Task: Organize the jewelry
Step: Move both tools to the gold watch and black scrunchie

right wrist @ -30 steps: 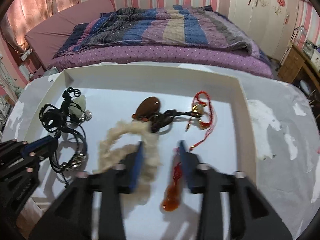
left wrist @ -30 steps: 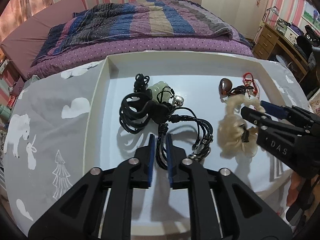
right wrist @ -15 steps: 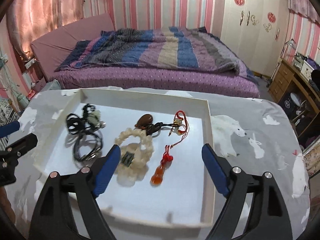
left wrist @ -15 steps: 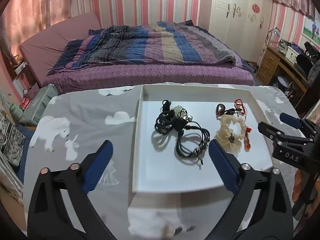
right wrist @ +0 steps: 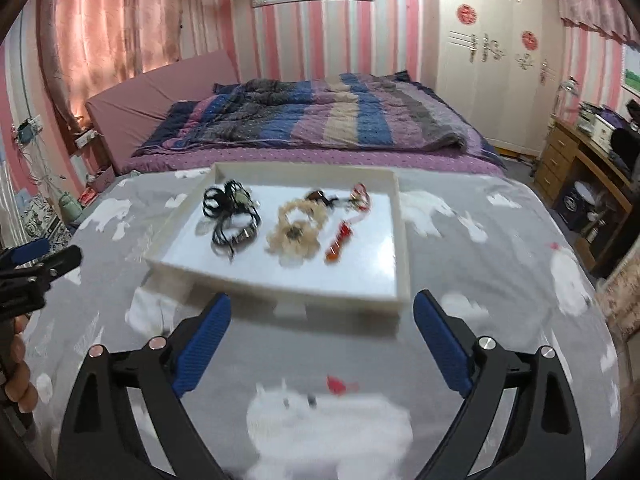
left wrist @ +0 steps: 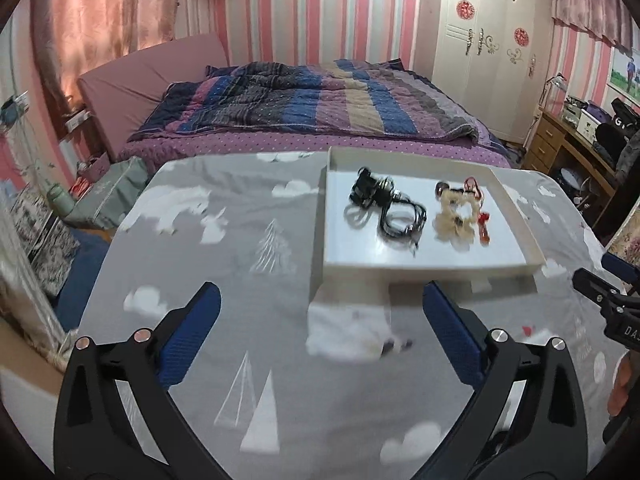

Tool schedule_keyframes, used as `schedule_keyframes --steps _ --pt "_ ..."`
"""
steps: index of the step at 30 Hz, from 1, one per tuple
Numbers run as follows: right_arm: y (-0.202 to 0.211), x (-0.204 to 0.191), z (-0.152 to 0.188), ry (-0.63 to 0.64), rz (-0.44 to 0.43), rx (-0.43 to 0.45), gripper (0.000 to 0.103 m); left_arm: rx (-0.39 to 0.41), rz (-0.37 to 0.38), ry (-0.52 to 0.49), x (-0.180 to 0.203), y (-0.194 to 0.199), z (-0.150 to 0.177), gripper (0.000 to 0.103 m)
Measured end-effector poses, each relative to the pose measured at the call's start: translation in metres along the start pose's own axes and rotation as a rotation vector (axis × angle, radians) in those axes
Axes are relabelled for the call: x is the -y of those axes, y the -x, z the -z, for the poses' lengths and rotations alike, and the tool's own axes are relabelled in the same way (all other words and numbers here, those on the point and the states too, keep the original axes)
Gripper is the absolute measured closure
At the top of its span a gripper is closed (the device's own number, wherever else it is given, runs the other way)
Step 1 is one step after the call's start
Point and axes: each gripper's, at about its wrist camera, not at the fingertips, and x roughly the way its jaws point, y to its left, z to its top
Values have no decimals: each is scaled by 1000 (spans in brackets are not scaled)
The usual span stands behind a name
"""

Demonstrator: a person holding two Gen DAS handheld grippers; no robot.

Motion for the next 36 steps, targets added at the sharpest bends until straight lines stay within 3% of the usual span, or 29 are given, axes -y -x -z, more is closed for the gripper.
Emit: schedule_keyframes --steps 6,11,16,26,29,36 --pt "31 2 45 -2 -47 21 10 25 -4 17 -12 31 46 3" --pt "51 2 70 -3 -71 43 10 -48 38 37 -19 35 82 3" --pt "48 6 83 -4 -77 -17 10 -110 46 47 -25 33 111 3" --pt "38 6 105 4 -79 -123 10 -137 35 -20 -4 48 129 3" --pt "32 4 110 20 -86 -194 10 -162 49 -59 1 47 131 3" --pt "20 -5 119 71 -64 -258 10 -235 72 -90 0 38 133 3"
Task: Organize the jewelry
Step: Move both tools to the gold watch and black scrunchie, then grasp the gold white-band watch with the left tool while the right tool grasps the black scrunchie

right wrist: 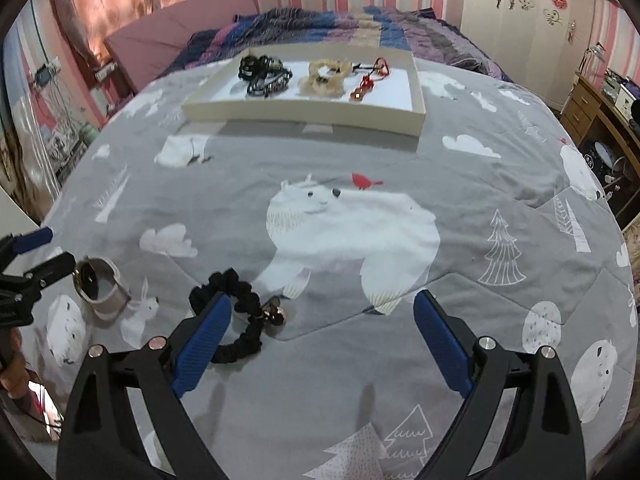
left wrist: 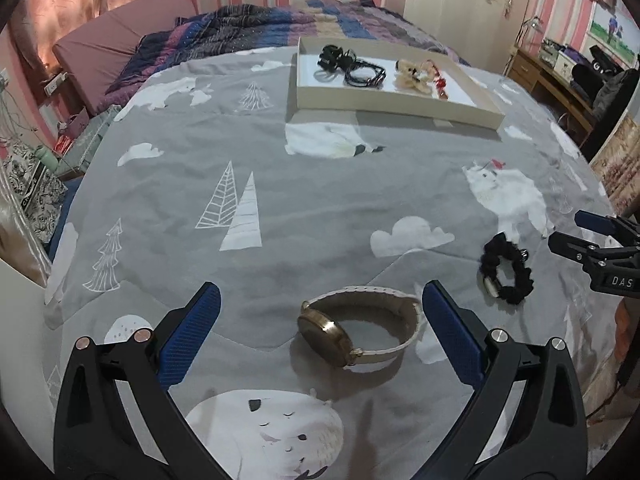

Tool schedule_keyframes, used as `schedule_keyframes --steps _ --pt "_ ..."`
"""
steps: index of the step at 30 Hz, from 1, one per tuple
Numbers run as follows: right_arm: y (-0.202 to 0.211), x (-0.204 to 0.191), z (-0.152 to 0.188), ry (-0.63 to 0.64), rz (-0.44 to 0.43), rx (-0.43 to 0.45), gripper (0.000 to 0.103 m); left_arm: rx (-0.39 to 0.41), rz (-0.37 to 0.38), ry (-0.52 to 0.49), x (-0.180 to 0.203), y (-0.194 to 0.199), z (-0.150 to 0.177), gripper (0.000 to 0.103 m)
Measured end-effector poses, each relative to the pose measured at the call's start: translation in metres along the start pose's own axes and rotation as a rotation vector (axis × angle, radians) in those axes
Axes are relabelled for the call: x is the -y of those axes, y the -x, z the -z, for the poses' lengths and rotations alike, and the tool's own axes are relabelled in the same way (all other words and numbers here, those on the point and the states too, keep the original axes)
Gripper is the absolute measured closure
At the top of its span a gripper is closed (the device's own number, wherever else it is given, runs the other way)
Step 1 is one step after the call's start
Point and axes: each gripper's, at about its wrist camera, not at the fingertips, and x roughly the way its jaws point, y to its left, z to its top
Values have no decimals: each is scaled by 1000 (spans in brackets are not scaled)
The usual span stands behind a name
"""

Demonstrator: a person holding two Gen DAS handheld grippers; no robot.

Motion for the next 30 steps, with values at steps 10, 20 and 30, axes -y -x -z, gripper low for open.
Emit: schedule_keyframes --steps 10,20,30 --pt "-17 -15 7 38 9 -13 11 -77 -30 7 0 -22 5 13" --pt "-21 -18 5 41 9 -18 11 -161 -43 4 4 -44 1 30" --pt "-30 -19 8 41 15 -31 12 -203 -1 -11 13 -53 10 49"
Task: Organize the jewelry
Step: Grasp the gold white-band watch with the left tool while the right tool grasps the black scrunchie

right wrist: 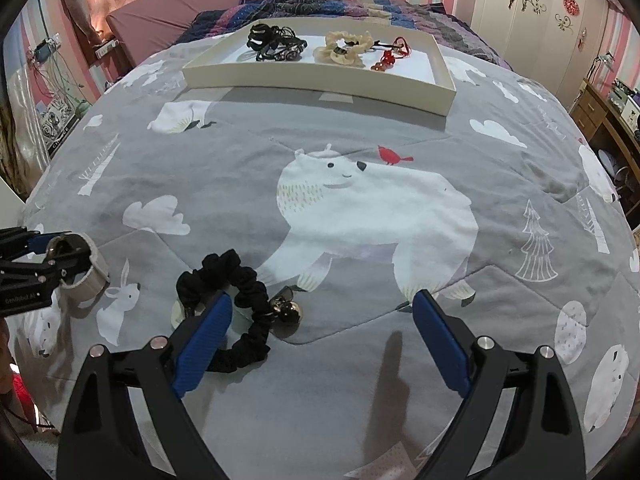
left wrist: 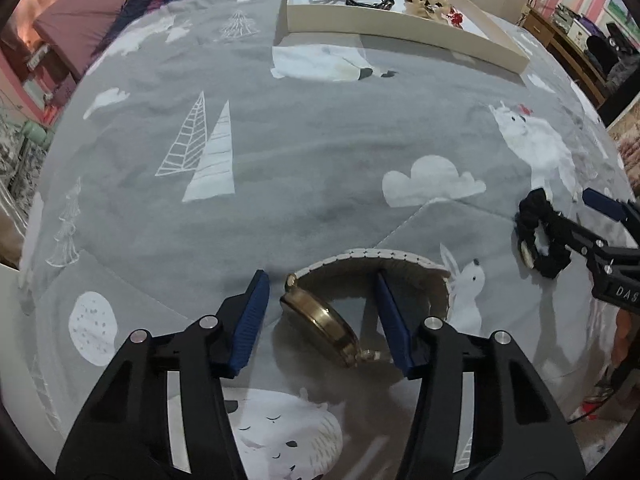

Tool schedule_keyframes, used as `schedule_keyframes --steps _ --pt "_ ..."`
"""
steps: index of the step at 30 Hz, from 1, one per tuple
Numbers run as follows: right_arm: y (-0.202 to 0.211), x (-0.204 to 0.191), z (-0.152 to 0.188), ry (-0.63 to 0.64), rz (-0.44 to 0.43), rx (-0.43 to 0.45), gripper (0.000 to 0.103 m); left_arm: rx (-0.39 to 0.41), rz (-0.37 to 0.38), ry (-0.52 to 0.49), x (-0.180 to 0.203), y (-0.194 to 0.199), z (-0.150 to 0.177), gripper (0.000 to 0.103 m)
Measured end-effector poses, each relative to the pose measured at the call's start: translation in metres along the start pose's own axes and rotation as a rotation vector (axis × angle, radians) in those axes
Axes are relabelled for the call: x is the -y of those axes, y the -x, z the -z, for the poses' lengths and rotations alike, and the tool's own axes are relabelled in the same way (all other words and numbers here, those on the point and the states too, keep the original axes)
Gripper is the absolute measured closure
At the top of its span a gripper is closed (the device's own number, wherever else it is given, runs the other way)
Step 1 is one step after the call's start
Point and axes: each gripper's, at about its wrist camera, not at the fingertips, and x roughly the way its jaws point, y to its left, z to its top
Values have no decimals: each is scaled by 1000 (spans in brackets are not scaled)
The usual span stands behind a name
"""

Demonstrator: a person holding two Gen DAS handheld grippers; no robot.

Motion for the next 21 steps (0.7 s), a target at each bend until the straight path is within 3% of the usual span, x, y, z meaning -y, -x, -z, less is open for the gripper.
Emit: schedule_keyframes --steps 3,7,12,13,18,20,21 --pt "-3 -2 2 -1 -7 -5 13 8 3 4 0 0 2 50" --pt "-10 -5 5 -5 -18 -23 24 18 11 13 -1 3 3 67" --pt "-11 -10 6 8 -6 -12 34 24 15 18 -2 5 6 68" --pt "-10 -11 6 11 -5 -10 39 27 10 20 -3 5 6 76" --pt "-7 -15 7 23 -14 16 60 32 11 22 -5 6 5 77" --pt "-6 -17 7 31 -14 27 78 34 11 27 -6 6 4 79" --pt "-6 -17 6 32 -18 31 81 34 9 28 -6 6 4 80"
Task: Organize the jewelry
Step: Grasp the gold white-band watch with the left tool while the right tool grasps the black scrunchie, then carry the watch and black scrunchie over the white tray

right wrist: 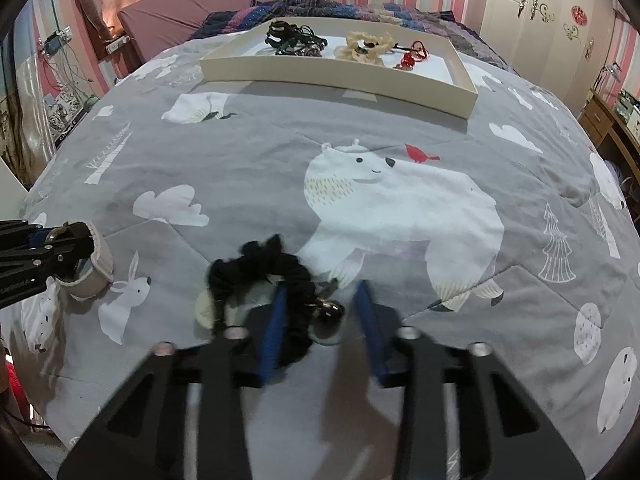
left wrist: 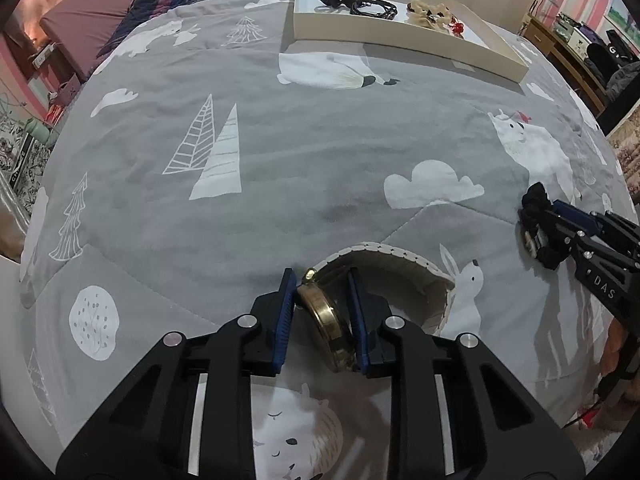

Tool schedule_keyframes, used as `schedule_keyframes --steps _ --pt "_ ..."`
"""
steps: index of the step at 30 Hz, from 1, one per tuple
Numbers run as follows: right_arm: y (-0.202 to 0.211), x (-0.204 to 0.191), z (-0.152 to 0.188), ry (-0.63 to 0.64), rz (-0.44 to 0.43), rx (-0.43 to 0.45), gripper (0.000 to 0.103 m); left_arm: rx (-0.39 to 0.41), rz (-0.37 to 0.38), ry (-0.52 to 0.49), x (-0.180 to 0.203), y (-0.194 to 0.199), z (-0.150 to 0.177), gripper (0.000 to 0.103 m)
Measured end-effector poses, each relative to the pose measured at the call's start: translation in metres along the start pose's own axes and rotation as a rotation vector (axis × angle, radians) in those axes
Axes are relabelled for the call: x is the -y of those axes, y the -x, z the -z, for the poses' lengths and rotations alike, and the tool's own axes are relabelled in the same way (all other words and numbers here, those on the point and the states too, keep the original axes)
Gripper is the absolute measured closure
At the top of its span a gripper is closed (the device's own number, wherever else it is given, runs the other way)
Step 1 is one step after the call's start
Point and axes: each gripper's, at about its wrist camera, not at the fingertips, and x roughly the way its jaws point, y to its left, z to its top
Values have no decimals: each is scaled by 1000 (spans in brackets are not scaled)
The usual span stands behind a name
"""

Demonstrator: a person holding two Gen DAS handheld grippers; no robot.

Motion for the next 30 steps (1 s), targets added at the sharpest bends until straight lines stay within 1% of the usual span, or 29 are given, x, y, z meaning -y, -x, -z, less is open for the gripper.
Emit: schedule_keyframes --steps 2,6,11,16,21,23,30 --pt "0 1 -1 0 0 3 82 3 -1 6 -1 0 -2 83" --pt "-2 7 -5 -15 -12 10 83 6 19 23 -3 -2 -7 85" --pt "-3 21 -15 -51 -14 25 83 16 33 37 -1 -7 -22 86" --pt "-3 34 -32 -70 -1 55 83 68 38 19 7 -2 -44 86" --pt "-3 43 -56 -77 5 92 83 126 46 -10 21 4 -77 87" --pt "-2 45 -66 -78 7 108 83 152 37 -15 24 6 -93 87" --pt "7 59 -117 -99 34 208 83 248 9 -4 32 10 -157 87"
